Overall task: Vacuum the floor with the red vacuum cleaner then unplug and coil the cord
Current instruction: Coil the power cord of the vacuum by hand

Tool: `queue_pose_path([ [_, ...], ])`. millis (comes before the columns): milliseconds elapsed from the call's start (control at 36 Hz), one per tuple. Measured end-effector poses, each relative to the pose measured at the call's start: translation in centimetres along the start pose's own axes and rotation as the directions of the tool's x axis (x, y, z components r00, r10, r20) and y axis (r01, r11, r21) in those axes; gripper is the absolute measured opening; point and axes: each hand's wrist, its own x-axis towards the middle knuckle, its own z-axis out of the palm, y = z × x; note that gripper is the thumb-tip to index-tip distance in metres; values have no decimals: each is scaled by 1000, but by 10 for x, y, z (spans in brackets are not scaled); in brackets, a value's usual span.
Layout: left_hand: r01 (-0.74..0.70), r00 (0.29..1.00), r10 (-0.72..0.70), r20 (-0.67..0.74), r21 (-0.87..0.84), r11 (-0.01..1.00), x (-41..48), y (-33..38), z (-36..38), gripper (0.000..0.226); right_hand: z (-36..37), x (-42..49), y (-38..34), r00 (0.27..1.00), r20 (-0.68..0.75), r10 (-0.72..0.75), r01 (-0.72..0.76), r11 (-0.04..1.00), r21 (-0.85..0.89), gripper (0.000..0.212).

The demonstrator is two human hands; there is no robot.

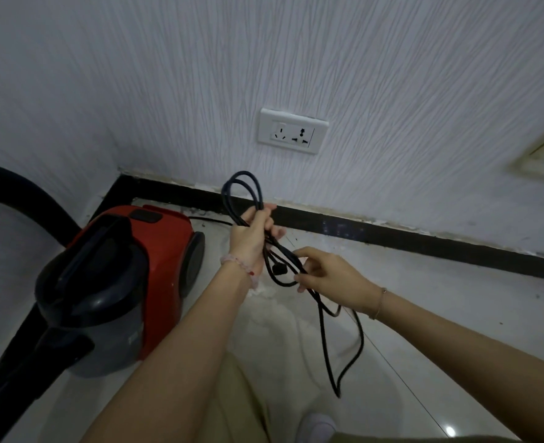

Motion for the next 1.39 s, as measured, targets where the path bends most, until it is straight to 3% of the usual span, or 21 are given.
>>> queue_pose_path([
  [167, 0, 998, -18, -52, -319, 948, 13, 18, -19, 25, -5, -9, 44, 980, 114, 163, -156, 986, -62, 34],
  [333, -42, 997, 5, -78, -480, 876, 19, 31, -37, 25, 3, -27, 94, 909, 255, 330, -186, 869, -459, 17],
  [389, -38, 996, -9, -92, -493, 869, 20, 30, -40, 26, 0, -30, 98, 920, 223, 322, -202, 877, -436, 20],
  [500, -68, 987, -16, -163, -493, 867, 22, 29, -43, 19, -16, -24, 95, 964, -7, 268, -244, 866, -436, 19],
  [611, -93, 976, 25, -216, -310, 946, 22, 27, -42, 16, -37, -16, 85, 955, -238, 179, -256, 902, -348, 11],
  [667, -52, 981, 26, -190, -137, 989, 19, 22, -37, 17, -43, -13, 78, 954, -278, 112, -231, 866, -443, 11],
  [722, -5, 990, 5, -142, 3, 1000, 14, 16, -31, 16, -42, -11, 72, 978, -208, 16, -137, 798, -586, 14],
  [778, 29, 996, -17, -92, 131, 991, 11, 12, -26, 14, -34, -10, 59, 996, -83, -38, -21, 789, -615, 16],
  [833, 29, 999, -23, -23, 300, 954, 7, 8, -21, 9, -25, -9, 41, 997, -19, -77, 57, 860, -508, 16],
  [917, 13, 984, -100, 145, 505, 863, -1, 3, -13, 7, -22, -4, 17, 990, -37, -133, 118, 956, -269, 5],
  [1028, 10, 872, -326, 365, 653, 757, -15, -3, -3, 22, -27, 0, -5, 986, -128, -105, 115, 991, 69, 20],
  [1111, 64, 796, -427, 429, 642, 764, -23, -4, 2, 18, -28, 2, -14, 991, -122, -56, 71, 989, 127, 27],
  [1194, 150, 752, -492, 440, 612, 777, -24, 0, 1, 17, -28, 3, -14, 995, -97, -22, 36, 990, 140, 30],
  [1306, 150, 689, -601, 406, 731, 666, -21, 5, -7, 23, -31, 1, -6, 999, -41, 1, 4, 995, 102, 27],
  [1389, 141, 699, -605, 381, 757, 638, -22, 7, -13, 15, -32, -4, 4, 997, 70, 38, -54, 964, 260, 25],
])
